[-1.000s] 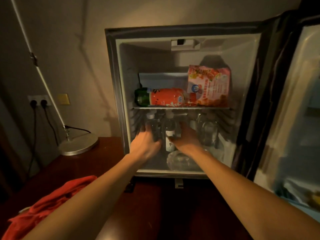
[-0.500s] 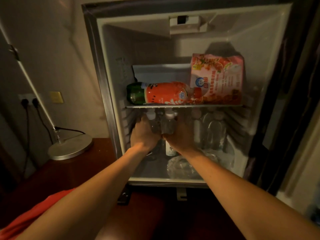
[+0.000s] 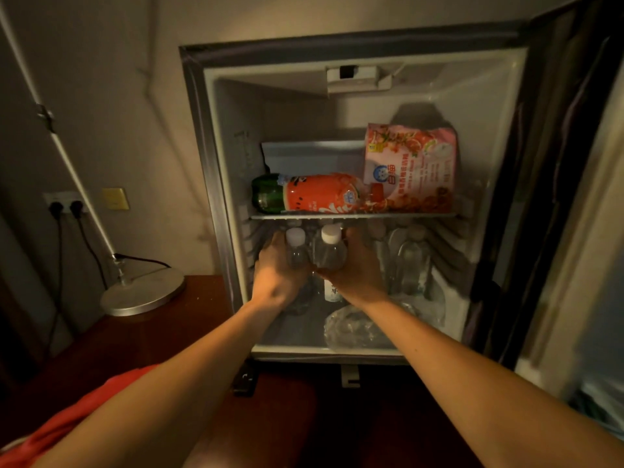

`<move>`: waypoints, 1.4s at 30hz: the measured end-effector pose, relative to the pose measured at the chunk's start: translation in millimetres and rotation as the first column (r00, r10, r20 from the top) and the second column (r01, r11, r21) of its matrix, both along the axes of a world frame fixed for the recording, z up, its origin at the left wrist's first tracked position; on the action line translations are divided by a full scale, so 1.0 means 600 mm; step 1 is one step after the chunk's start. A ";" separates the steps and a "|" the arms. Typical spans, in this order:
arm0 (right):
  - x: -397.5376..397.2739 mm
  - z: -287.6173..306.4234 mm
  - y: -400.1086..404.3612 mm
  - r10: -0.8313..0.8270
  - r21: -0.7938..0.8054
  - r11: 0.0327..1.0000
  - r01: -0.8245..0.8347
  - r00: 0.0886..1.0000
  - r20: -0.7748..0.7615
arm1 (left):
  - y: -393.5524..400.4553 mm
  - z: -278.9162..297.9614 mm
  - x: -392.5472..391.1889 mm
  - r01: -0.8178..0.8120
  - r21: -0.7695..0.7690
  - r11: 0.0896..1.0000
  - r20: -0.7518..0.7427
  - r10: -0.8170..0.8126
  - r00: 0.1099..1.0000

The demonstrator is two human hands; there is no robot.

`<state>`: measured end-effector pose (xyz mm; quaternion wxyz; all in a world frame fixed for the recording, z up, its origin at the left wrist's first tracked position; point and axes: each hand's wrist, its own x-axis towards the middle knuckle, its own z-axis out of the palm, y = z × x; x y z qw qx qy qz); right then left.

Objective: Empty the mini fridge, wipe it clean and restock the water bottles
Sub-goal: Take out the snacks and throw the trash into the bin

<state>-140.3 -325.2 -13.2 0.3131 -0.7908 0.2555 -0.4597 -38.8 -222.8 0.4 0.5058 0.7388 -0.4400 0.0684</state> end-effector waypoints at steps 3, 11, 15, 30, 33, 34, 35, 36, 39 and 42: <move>-0.017 0.009 0.007 -0.031 0.003 1.000 0.030 0.999 0.017 | 0.008 0.005 -0.004 0.036 -0.066 0.997 0.022 -0.035 0.999; -0.087 0.031 0.075 -0.061 -0.098 0.993 0.070 0.994 0.093 | 0.073 0.029 -0.051 0.058 -0.122 0.991 0.114 -0.045 0.992; -0.124 0.034 0.124 -0.051 -0.202 0.977 0.071 0.993 0.102 | 0.129 0.031 -0.074 0.065 -0.136 0.989 0.117 -0.049 0.992; -0.144 0.010 0.371 0.077 -0.307 0.950 -0.061 0.996 0.042 | 0.437 0.006 -0.067 -0.071 -0.154 0.986 0.034 0.077 0.996; -0.118 -0.018 0.419 0.156 -0.234 0.959 -0.157 0.988 -0.022 | 0.493 -0.018 -0.043 -0.131 -0.099 0.986 0.029 0.134 0.990; -0.108 -0.028 0.435 0.183 -0.212 0.959 -0.188 0.982 -0.043 | 0.511 -0.026 -0.035 -0.146 -0.080 0.986 0.034 0.149 0.988; -0.098 -0.037 0.450 0.211 -0.189 0.958 -0.218 0.976 -0.057 | 0.527 -0.032 -0.028 -0.161 -0.064 0.985 0.040 0.164 0.986; -0.089 -0.045 0.465 0.233 -0.166 0.956 -0.241 0.970 -0.065 | 0.542 -0.039 -0.020 -0.171 -0.054 0.984 0.046 0.174 0.984; -0.058 -0.066 0.505 0.273 -0.104 0.954 -0.281 0.958 -0.086 | 0.579 -0.052 -0.006 -0.194 -0.032 0.980 0.038 0.195 0.980; -0.028 -0.086 0.530 0.295 -0.063 0.951 -0.302 0.950 -0.107 | 0.598 -0.066 0.007 -0.200 -0.006 0.980 0.026 0.200 0.979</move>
